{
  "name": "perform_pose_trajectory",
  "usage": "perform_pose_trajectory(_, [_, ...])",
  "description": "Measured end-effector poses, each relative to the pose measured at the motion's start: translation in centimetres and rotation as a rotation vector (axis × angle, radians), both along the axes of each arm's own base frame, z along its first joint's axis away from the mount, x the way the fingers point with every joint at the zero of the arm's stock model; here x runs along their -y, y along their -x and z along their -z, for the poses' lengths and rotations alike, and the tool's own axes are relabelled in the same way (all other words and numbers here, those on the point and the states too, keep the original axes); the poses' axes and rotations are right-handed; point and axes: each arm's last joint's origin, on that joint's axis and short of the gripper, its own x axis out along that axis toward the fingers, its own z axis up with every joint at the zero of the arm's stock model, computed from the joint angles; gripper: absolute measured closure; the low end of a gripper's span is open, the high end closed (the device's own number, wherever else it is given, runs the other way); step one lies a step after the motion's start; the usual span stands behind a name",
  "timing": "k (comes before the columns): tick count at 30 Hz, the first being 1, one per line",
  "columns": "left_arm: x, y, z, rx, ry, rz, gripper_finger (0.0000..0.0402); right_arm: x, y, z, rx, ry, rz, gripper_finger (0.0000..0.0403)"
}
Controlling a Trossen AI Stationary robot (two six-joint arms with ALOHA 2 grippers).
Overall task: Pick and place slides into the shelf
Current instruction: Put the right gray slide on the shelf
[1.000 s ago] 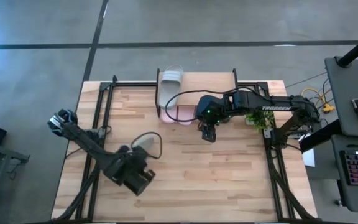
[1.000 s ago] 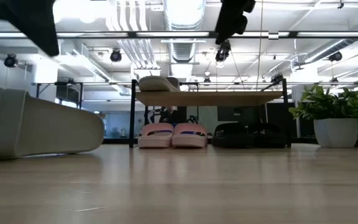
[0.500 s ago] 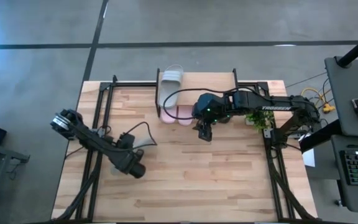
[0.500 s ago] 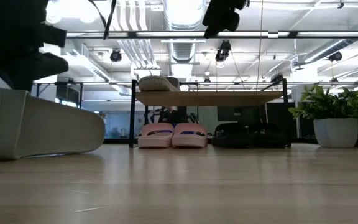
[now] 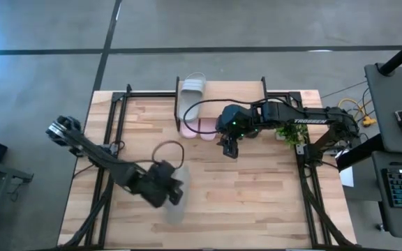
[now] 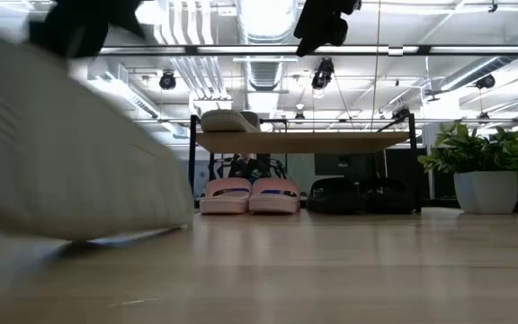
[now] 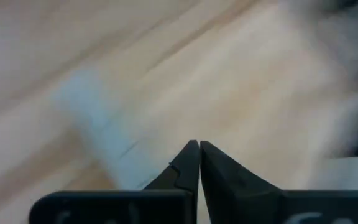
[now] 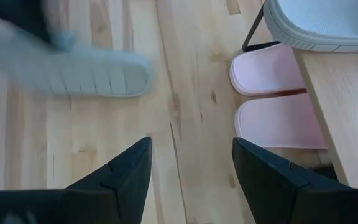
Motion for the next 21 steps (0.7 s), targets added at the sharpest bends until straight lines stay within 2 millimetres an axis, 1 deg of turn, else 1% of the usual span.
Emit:
perform_pose_trajectory(1, [0.1,0.0,-1.7,0.097,-0.032,0.014,0.0401,0.0,0.0,0.0,0.001,0.001,0.0,0.0188])
perform_pose_trajectory(2, [-0.1,0.2,-2.6,0.124,-0.066,-0.002,0.0401,0.0,0.0,0.0,0.0,0.001,0.001,0.0188])
perform_pose_trajectory(4, [-0.9,1.2,-3.1,0.09,-0.132,-0.053,0.0401,0.0,0.0,0.0,0.002,0.002,0.001,0.0188])
perform_pose_trajectory(6, [-1.4,1.8,-2.9,0.045,-0.149,-0.104,0.0401,0.0,0.0,0.0,0.003,0.001,0.001,0.0188])
perform_pose_trajectory(9, [-2.0,2.8,-2.2,-0.037,-0.142,-0.145,0.0401,0.0,0.0,0.0,-0.003,-0.009,0.015,0.0188])
perform_pose_trajectory(12, [-1.7,2.9,-0.7,-0.137,-0.081,-0.105,0.0401,-0.1,0.4,0.3,-0.049,-0.024,0.027,0.0188])
perform_pose_trajectory(18, [-0.2,1.6,2.3,-0.311,0.011,-0.02,0.0401,-1.2,1.8,1.5,-0.229,-0.034,-0.001,0.0188])
perform_pose_trajectory(21, [0.6,0.8,3.9,-0.379,0.062,0.022,0.0401,-2.0,1.8,2.4,-0.244,-0.069,-0.078,0.0188])
